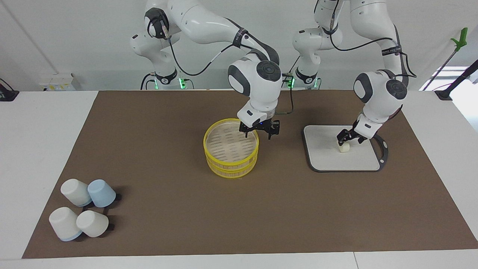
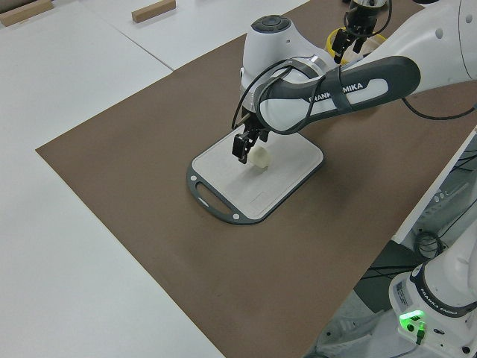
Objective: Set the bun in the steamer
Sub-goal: 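Grasp the bun with the left gripper while the right gripper grips the lid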
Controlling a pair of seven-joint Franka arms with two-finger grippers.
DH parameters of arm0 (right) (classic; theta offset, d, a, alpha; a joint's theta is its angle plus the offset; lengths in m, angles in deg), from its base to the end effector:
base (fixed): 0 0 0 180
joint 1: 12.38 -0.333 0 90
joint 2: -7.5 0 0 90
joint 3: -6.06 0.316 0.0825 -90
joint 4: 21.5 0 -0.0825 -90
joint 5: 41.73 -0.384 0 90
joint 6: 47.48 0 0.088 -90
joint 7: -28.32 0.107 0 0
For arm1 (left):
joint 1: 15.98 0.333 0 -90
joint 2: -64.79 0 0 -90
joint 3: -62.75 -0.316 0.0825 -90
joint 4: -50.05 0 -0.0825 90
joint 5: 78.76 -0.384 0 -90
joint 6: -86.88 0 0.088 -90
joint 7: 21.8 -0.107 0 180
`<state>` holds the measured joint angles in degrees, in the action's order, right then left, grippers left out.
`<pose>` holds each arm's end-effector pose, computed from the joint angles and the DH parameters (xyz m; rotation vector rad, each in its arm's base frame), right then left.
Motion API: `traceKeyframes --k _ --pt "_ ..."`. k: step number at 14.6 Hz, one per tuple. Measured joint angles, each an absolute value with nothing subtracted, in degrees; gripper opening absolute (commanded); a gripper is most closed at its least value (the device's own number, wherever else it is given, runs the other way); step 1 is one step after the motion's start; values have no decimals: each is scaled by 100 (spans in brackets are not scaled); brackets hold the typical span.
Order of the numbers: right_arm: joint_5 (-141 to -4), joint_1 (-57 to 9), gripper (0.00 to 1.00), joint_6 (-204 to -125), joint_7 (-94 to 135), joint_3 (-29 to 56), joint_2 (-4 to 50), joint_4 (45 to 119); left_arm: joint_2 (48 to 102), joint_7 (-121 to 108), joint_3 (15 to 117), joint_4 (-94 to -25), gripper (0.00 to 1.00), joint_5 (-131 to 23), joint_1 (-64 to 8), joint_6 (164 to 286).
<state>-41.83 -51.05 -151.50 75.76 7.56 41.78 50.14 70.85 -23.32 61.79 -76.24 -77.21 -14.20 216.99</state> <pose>0.5548 0.4627 0.4119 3.1234 -0.2059 -0.0551 0.5379 0.0250 0.3305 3.1204 0.0610 -0.0598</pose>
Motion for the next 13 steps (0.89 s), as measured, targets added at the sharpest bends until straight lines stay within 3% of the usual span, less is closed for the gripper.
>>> traceKeyframes --k 3,4,5,6,7,10,11,13 --pt "-4183 -5130 83 -15242 7576 757 4190 5134 7221 -2122 6197 -7630 93 -7721 -1515 21787" --pt "-4183 -5132 76 -15293 7576 758 4190 5170 7256 -2075 6198 -7630 89 -7721 -1571 21797" --pt "-4183 -5133 57 -15359 7576 760 4190 5205 7286 -2047 6204 -7630 85 -7721 -1603 21800" --pt "-4183 -5134 24 -15406 7576 761 4190 5233 7311 -2043 6203 -7630 78 -7721 -1619 21800" --pt "-4183 -5134 3 -15430 7576 761 4190 5256 7323 -2043 6200 -7630 68 -7721 -1621 21799" --pt "-4183 -5134 0 -15429 7576 761 4190 5280 7325 -2043 6172 -7629 41 -7721 -1620 21744" --pt "-4183 -5134 0 -15429 7576 760 4189 5280 7324 -2043 6166 -7626 36 -7721 -1620 21709" --pt "-4167 -5129 0 -15433 7574 745 4181 5278 7318 -2043 6163 -7577 36 -7721 -1620 21559"
